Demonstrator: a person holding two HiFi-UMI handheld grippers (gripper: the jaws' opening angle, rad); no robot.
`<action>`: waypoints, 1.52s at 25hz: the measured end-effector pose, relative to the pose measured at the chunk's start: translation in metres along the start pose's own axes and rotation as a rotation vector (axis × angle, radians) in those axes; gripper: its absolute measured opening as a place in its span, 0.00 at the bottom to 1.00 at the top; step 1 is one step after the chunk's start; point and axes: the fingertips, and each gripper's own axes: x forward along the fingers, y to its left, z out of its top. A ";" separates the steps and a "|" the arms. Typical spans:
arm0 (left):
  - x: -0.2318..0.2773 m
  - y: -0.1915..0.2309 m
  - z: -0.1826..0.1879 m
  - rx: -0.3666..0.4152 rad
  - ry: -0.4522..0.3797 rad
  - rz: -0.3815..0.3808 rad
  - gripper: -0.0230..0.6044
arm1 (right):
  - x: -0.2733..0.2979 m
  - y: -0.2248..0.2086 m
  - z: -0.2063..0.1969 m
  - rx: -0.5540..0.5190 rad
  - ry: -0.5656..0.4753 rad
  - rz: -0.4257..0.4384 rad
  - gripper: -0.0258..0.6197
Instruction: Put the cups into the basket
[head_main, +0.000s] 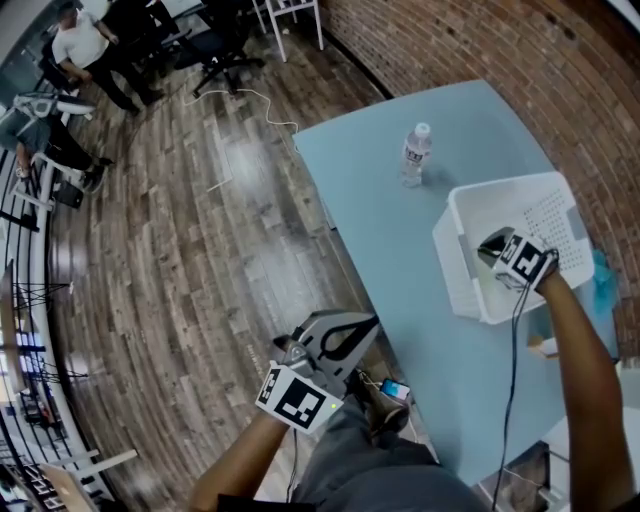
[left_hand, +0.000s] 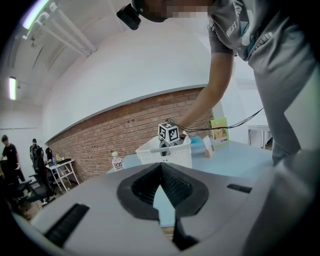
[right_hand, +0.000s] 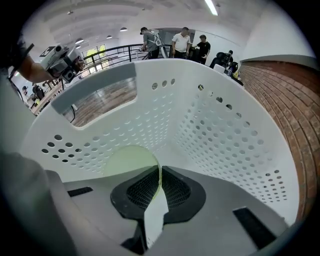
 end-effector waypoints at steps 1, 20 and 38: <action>-0.001 0.001 -0.002 -0.006 -0.001 0.002 0.03 | 0.001 0.000 0.000 0.001 0.001 0.000 0.09; -0.013 0.013 -0.022 -0.033 0.027 0.025 0.03 | 0.012 -0.013 -0.003 0.001 0.005 -0.022 0.09; -0.003 0.006 0.009 0.013 0.004 0.002 0.03 | -0.033 -0.041 0.031 -0.028 -0.147 -0.235 0.13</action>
